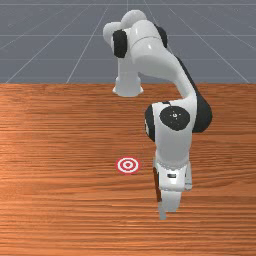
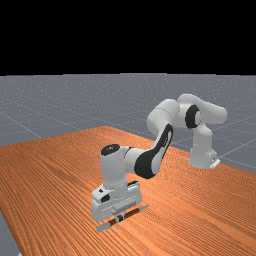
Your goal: Pick up the pen and put it to the marker
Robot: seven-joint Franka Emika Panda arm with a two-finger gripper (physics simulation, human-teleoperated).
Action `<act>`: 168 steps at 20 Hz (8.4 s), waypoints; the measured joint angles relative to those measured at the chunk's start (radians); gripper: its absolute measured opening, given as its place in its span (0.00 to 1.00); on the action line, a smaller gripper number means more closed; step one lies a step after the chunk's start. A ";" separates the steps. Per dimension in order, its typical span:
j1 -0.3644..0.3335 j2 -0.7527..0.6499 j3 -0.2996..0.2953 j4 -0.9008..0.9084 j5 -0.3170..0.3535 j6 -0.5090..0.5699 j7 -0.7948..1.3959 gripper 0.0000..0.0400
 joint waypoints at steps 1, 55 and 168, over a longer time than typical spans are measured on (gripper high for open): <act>0.027 0.035 0.001 0.065 0.000 -0.026 0.040 0.00; -0.231 0.045 -0.019 0.078 -0.054 -0.038 -0.431 0.00; -0.251 0.175 0.011 0.244 0.009 -0.052 -0.366 0.00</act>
